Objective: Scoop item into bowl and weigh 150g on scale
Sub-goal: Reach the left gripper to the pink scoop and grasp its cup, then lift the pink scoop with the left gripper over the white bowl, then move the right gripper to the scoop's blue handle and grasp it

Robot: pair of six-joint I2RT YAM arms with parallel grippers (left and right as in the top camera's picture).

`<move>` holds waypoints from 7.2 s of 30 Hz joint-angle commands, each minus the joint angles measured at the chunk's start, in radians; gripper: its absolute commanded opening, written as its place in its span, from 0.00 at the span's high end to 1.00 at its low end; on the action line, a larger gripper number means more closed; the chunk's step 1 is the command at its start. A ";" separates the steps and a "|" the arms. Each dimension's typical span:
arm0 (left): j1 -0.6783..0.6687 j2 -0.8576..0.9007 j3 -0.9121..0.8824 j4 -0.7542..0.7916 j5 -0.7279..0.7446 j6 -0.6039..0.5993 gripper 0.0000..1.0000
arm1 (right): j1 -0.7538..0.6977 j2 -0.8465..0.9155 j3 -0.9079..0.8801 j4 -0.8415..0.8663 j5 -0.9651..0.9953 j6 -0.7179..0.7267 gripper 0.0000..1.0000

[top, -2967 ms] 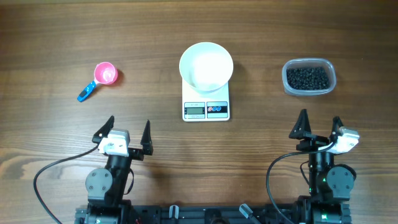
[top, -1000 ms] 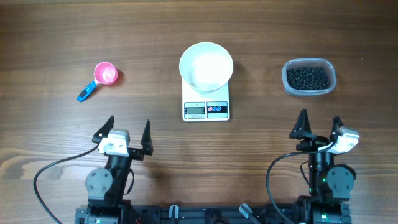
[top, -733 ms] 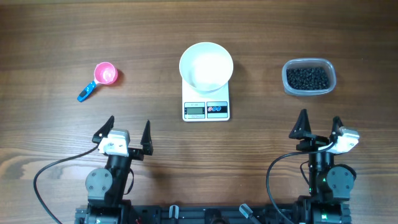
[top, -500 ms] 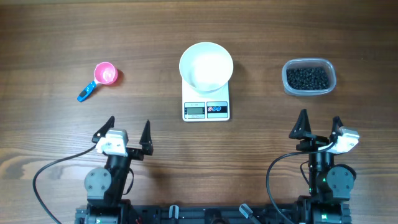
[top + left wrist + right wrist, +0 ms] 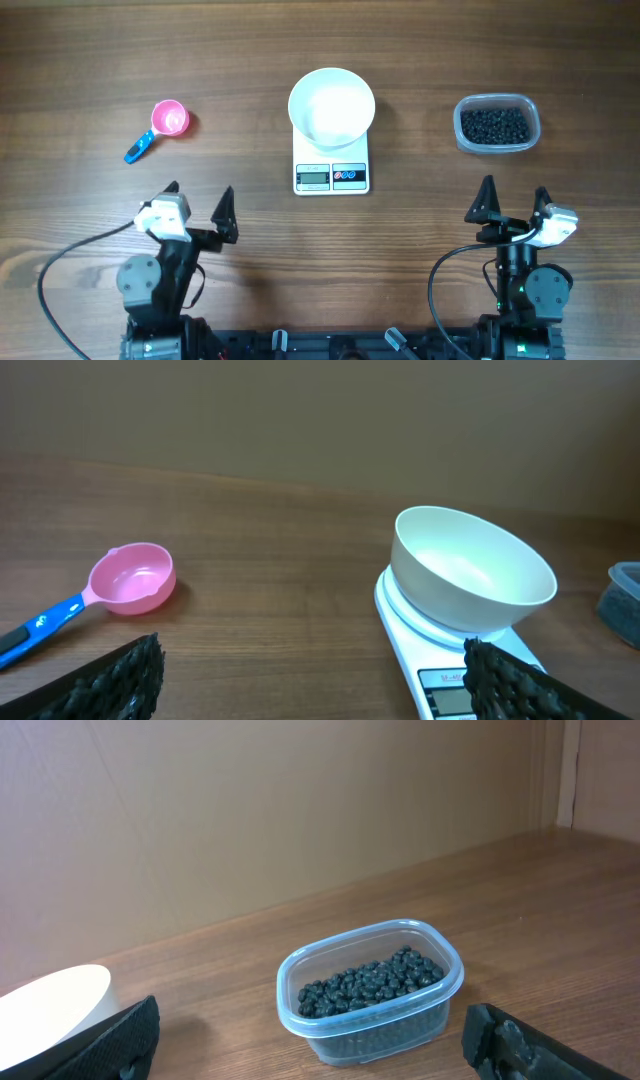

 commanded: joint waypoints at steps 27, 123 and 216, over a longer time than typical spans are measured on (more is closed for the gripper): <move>0.263 1.116 0.828 -0.442 0.229 0.148 0.00 | 0.002 0.006 -0.001 0.005 0.017 -0.018 0.00; 0.247 1.630 0.936 0.299 0.196 -0.449 0.96 | 0.002 0.006 -0.001 0.005 0.017 -0.018 0.00; -0.412 1.486 0.935 0.466 0.177 -2.105 0.96 | 0.593 1.542 1.177 -0.031 -0.131 0.226 0.62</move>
